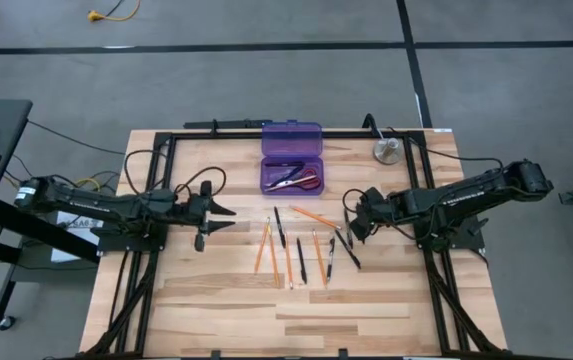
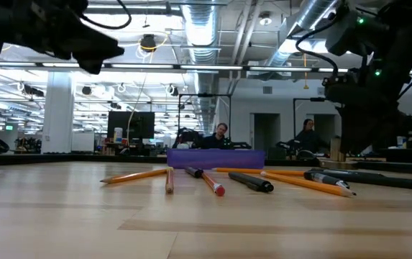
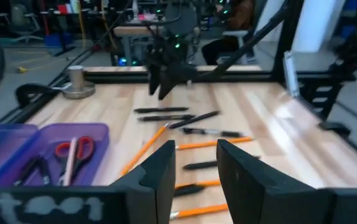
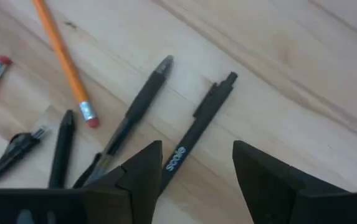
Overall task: Pick & place school supplies into a supply box
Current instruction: Put the black pen into the violet supply box
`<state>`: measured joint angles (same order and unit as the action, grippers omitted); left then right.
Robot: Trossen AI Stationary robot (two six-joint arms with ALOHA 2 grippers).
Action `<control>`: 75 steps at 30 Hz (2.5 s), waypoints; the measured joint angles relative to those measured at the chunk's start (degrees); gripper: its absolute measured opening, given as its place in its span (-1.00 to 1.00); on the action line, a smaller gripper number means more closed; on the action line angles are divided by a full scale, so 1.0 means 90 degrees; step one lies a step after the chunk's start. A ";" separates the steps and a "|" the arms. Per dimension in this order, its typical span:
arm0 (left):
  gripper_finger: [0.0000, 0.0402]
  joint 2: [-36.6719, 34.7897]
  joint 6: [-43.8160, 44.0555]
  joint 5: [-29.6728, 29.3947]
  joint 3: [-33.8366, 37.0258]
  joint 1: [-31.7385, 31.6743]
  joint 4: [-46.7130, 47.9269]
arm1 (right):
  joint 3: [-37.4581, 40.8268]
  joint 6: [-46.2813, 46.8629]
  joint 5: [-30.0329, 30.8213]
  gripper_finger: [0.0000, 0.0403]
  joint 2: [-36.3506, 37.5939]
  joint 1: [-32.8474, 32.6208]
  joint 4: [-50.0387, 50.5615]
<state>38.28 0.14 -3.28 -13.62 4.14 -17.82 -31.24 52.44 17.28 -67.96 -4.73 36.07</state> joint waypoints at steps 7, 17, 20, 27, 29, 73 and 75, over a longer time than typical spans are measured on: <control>-0.47 0.0041 -0.0692 -0.0365 0.0092 -0.0007 -0.0231 | 0.0000 0.0328 0.0142 -0.07 0.0000 0.0000 -0.0252; -0.47 0.0043 -0.0527 -0.0259 0.0089 -0.0007 -0.0384 | 0.0002 0.0394 0.0235 -0.09 -0.0295 -0.0005 -0.0227; -0.47 0.0046 -0.0412 -0.0259 0.0087 -0.0007 -0.0318 | -0.0001 0.0272 0.0103 -0.10 -0.0531 -0.0011 -0.0209; -0.47 0.0046 -0.0213 -0.0257 0.0087 0.0000 -0.0264 | -0.0012 0.0177 0.0056 -0.10 -0.1083 0.0000 -0.0302; -0.47 0.0046 -0.0212 -0.0257 0.0087 0.0000 -0.0258 | 0.0002 0.0178 0.0007 -0.10 -0.1246 0.0000 -0.0279; -0.47 0.0048 -0.0241 -0.0223 0.0085 0.0002 -0.0058 | -0.2748 -0.3224 0.0087 -0.99 -0.1702 0.1716 0.0631; -0.47 0.0048 -0.0231 -0.0223 0.0085 0.0002 -0.0058 | -0.3124 -0.3821 -0.0045 -0.99 -0.1969 0.1892 0.0431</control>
<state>38.72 -1.94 -5.28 -12.86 4.16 -18.35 -59.36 18.05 16.87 -85.69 12.30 39.94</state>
